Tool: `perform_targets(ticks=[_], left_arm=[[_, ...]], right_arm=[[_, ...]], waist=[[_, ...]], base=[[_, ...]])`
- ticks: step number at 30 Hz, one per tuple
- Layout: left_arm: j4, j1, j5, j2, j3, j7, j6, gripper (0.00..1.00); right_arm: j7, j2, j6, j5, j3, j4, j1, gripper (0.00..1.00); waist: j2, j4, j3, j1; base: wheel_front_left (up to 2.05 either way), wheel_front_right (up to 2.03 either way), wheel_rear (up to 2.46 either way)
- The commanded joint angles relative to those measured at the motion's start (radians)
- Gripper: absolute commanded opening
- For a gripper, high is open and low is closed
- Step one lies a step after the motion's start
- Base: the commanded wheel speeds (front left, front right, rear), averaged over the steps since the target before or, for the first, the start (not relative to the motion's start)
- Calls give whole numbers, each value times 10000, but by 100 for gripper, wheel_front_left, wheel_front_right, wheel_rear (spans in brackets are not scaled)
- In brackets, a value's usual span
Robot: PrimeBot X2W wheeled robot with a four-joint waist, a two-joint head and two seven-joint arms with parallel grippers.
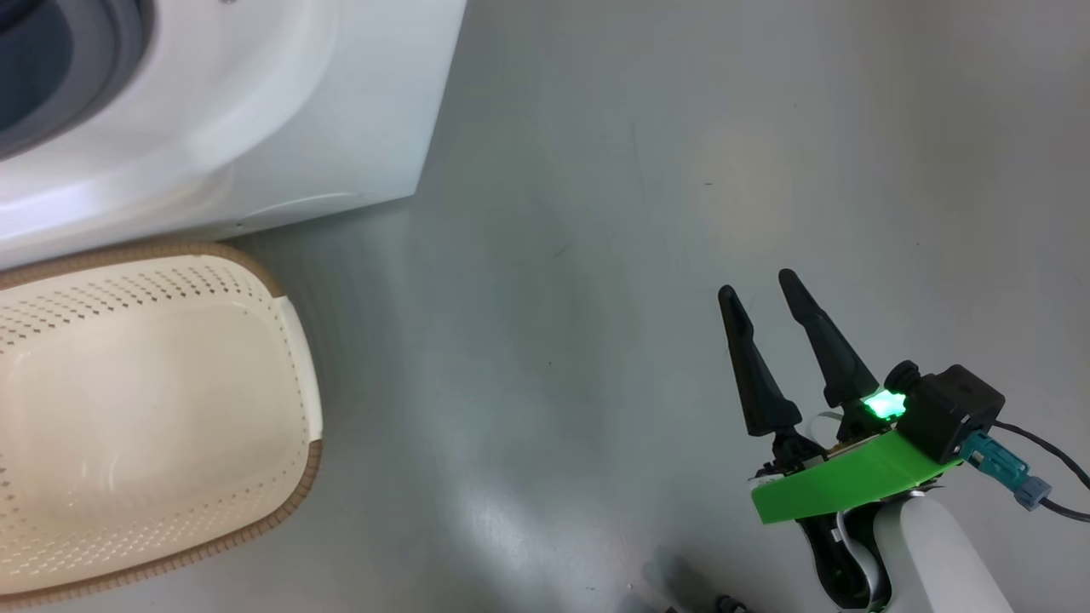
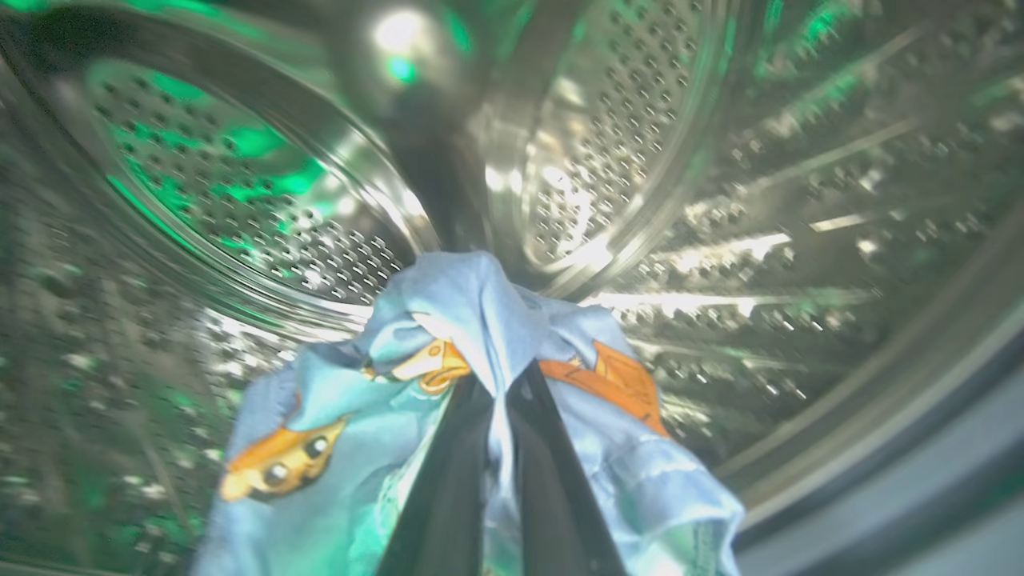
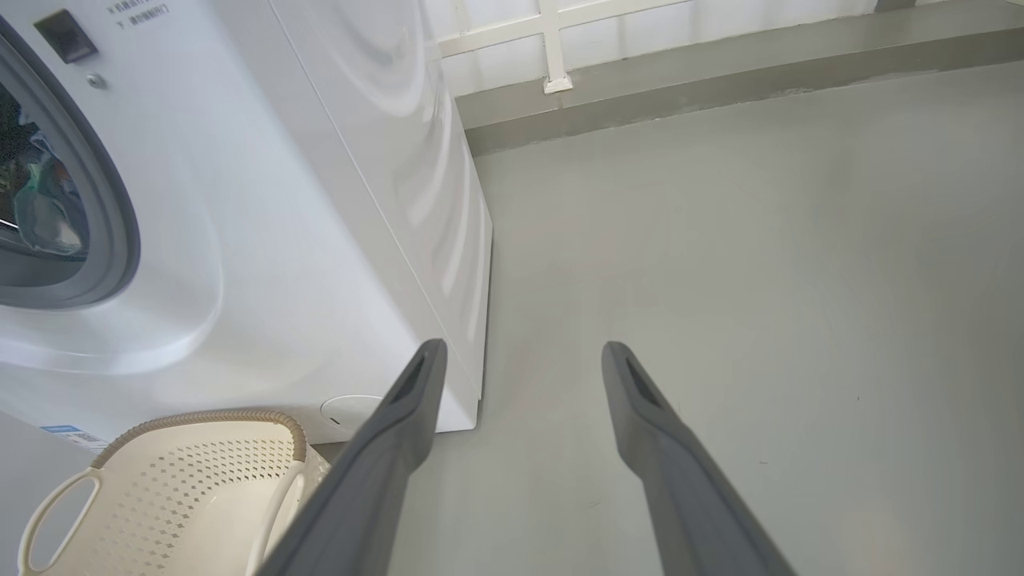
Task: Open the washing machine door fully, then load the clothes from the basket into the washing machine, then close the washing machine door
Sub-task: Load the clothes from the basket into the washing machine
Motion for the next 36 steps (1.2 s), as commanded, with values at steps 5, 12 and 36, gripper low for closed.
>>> perform_targets(ticks=[5,12,36], left_arm=[[399,306,-82,394,90,-53,15,24],[791,374,-878,202,-381,-53,15,100],[-1120,3855,-265,-1548,2664,-53,15,100]], right_arm=[[-120,1,16,74,211,-258,84,100],[-120,1,16,-12,160,-157,56,100],[-120,1,16,-598,-351,199,210,100]], waist=[[-1,-24,-75,0],[-1,301,-342,0],[-1,1346,-1626,0]], base=[[0,0,0],[0,0,0],[0,0,0]])
